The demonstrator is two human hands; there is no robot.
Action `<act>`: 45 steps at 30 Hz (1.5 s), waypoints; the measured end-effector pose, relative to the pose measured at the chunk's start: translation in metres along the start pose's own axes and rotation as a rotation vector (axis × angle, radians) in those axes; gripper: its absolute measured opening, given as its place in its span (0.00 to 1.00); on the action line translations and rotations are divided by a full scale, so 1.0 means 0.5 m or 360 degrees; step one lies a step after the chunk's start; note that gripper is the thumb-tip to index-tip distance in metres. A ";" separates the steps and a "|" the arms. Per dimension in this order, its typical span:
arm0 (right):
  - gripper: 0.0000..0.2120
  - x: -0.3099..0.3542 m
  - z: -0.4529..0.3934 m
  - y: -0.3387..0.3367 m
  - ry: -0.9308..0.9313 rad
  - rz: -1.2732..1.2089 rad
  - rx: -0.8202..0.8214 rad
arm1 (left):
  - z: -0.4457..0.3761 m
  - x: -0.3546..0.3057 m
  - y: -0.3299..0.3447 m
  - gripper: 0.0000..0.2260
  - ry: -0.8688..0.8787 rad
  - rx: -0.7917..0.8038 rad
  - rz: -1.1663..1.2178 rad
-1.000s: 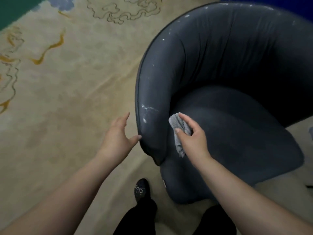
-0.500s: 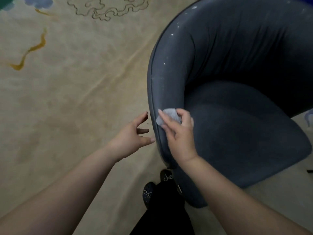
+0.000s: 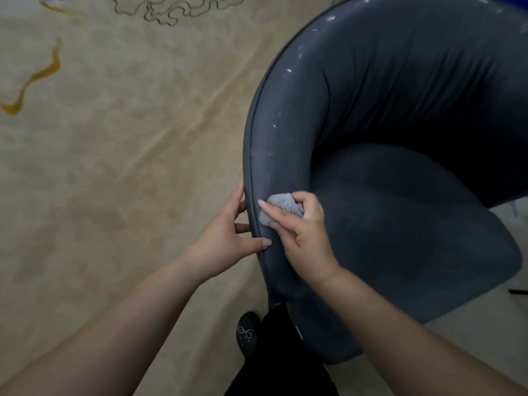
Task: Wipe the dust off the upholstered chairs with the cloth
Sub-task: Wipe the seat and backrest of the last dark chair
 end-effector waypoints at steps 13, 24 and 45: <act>0.17 0.002 -0.151 0.020 -0.0192 0.0050 0.0111 | -0.090 -0.035 -0.051 0.41 0.0039 -0.0311 0.0199; 0.12 0.024 -0.400 0.041 -0.0249 0.0369 0.0026 | -0.150 -0.079 -0.066 0.43 0.0051 -0.0145 0.0012; 0.11 -0.050 -0.510 0.000 0.0285 0.0499 -0.0463 | -0.406 -0.224 -0.074 0.47 0.0337 0.0476 -0.0482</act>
Point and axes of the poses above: each hand's wrist, its own z-axis away from the middle knuckle, its own y-axis out of the palm, x = y × z, the point moved 9 cm from there along -z, towards the middle knuckle, and after that the axes turned 8 degrees about -x, right-handed, at the moved point
